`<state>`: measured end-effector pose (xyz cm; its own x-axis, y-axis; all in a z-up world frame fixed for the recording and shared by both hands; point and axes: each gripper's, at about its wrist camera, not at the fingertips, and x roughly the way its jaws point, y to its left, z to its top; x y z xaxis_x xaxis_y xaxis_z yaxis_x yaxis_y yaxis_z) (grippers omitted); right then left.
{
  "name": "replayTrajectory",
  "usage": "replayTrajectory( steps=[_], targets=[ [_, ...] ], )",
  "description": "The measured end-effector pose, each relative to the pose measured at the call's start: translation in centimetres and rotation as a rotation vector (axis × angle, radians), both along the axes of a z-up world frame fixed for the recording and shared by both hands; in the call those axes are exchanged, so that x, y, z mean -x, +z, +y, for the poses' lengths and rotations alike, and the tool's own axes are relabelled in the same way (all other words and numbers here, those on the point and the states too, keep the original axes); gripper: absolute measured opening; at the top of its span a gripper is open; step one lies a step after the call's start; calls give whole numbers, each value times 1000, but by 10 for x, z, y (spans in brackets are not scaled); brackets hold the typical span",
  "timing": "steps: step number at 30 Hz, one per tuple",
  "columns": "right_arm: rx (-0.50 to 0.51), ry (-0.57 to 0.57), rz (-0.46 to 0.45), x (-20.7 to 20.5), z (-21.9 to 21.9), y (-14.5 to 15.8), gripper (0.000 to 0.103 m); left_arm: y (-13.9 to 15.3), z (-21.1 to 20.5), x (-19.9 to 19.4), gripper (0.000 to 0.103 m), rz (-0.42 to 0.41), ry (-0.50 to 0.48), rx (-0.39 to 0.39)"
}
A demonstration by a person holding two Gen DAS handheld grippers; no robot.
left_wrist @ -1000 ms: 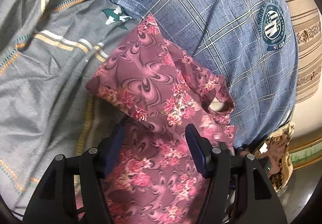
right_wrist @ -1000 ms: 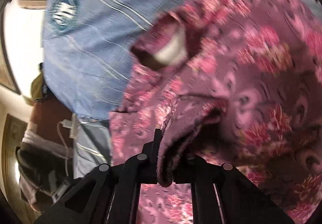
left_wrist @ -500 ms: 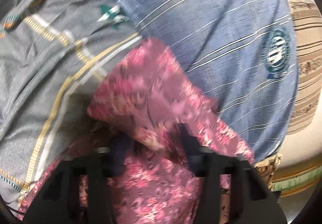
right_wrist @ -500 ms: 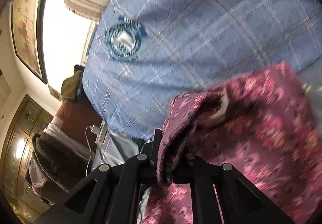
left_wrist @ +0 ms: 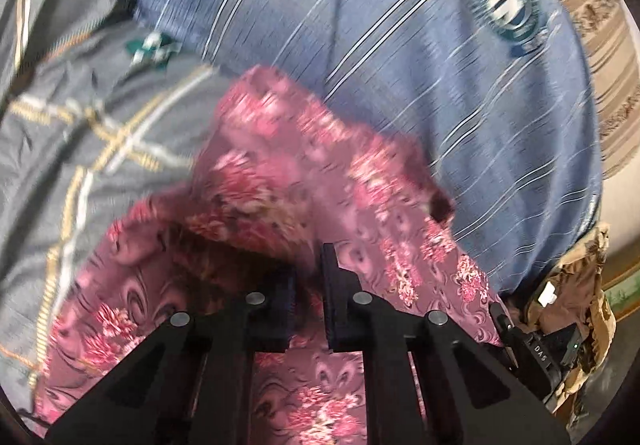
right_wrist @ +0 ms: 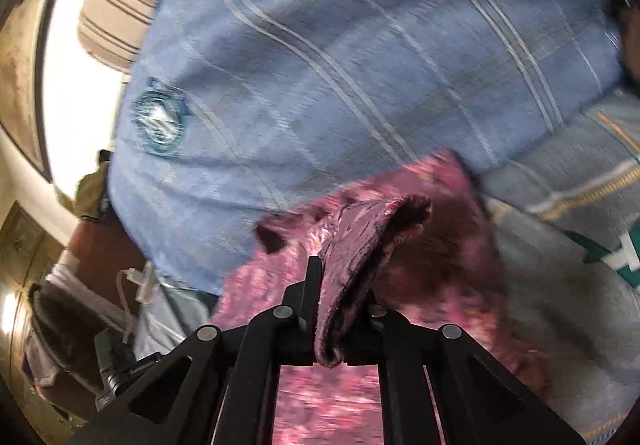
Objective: Fold small clothes
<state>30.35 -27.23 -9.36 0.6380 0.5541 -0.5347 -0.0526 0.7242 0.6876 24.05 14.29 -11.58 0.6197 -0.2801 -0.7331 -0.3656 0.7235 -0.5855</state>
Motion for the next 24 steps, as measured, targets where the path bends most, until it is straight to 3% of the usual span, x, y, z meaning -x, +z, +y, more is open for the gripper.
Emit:
replayTrajectory(
  steps=[5, 8, 12, 13, 16, 18, 20, 21, 24],
  targets=[
    [60, -17, 61, 2, -7, -37, 7, -32, -1, 2, 9, 64, -13, -12],
    [50, -23, 115, 1, -10, -54, 9, -34, 2, 3, 9, 59, -27, 5],
    [24, -24, 108, 1, -14, -48, 13, -15, 5, 4, 11, 18, -44, -17],
    [57, -12, 64, 2, -12, -38, 7, -12, 6, 5, 12, 10, -41, -26],
    [176, -9, -2, 6, -4, -22, 7, -17, 11, 1, 15, 35, -24, -32],
    [256, -9, 19, 3, -1, -28, 7, -33, 13, -2, 14, 84, -22, -18],
    [296, 12, 78, -2, 0, -45, 7, -35, 11, -2, 14, 70, -30, -24],
    [295, 21, 93, -2, 0, -50, 4, -33, 11, -2, 14, 76, -39, -30],
    [225, 9, 97, 6, -10, -46, 11, -25, 13, 8, 15, 96, -106, -32]
  ],
)
